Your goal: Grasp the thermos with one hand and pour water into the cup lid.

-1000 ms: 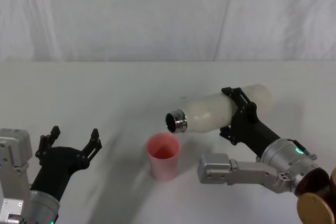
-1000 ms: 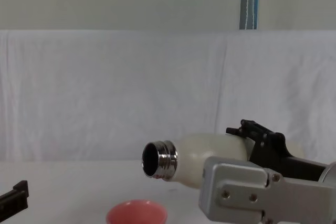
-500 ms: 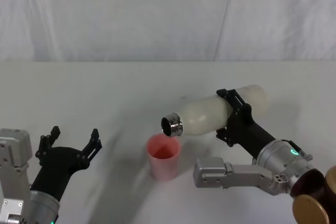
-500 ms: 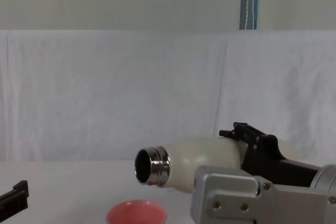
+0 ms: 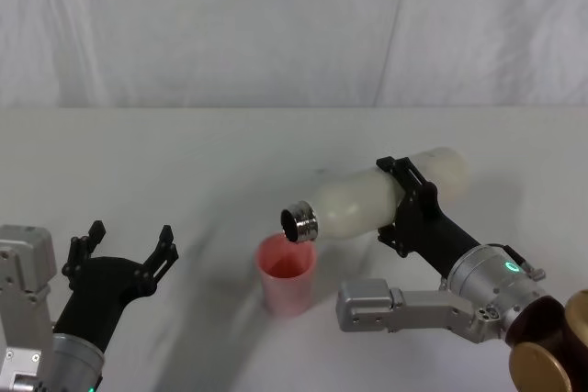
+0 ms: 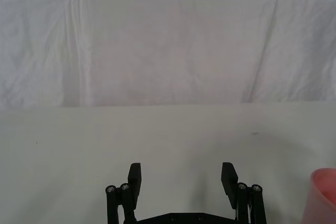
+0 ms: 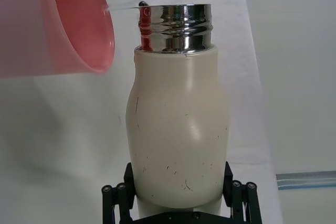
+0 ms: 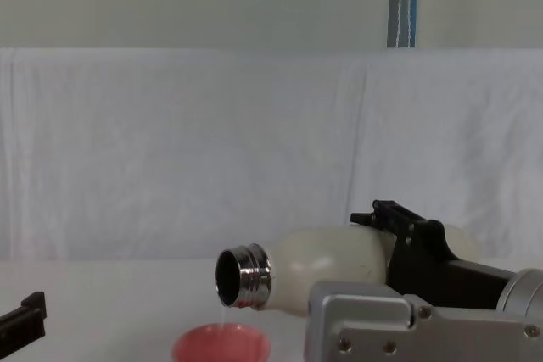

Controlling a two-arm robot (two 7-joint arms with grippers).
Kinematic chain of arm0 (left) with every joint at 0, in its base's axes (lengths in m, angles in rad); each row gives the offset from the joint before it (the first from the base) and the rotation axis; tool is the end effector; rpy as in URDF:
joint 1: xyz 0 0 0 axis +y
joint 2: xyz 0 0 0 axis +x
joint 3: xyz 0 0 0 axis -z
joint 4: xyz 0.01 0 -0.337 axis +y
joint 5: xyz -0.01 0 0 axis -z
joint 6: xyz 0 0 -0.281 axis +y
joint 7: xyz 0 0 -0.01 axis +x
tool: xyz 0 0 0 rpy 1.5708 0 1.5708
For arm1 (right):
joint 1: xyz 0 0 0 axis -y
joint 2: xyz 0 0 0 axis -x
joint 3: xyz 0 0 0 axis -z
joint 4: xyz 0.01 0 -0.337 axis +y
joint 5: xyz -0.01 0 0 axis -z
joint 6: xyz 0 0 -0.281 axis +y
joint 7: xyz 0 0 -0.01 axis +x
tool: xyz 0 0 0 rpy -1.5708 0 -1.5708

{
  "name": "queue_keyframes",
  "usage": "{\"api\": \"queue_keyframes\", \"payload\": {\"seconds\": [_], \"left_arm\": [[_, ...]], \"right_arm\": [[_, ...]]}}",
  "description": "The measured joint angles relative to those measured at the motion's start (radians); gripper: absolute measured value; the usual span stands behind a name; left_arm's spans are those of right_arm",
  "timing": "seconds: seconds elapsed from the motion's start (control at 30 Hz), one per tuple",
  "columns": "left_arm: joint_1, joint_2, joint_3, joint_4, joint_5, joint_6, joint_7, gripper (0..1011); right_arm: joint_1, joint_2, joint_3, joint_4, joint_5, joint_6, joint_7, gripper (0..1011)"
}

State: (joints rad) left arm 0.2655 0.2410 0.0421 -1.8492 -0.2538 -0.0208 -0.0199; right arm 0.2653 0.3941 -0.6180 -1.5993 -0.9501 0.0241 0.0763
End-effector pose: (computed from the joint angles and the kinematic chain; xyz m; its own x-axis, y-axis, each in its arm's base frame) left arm 0.2133 0.0517 -0.3292 0.1245 0.9917 -0.0326 -0.9921 0.1240 -0.0176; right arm 0.3366 0.0309 -0.3021 0.1257 -0.0974 0.9873 0.8433 0.5346 -0.0546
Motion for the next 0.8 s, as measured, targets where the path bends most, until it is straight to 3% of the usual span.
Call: {"api": "queue_keyframes", "payload": {"seconds": [0.8], "left_arm": [[0.0,0.0,0.0,0.0,0.0,0.0,0.0,1001]], "right_arm": [[0.009,0.003,0.001,0.012,-0.004,0.002,-0.004,952]]}}
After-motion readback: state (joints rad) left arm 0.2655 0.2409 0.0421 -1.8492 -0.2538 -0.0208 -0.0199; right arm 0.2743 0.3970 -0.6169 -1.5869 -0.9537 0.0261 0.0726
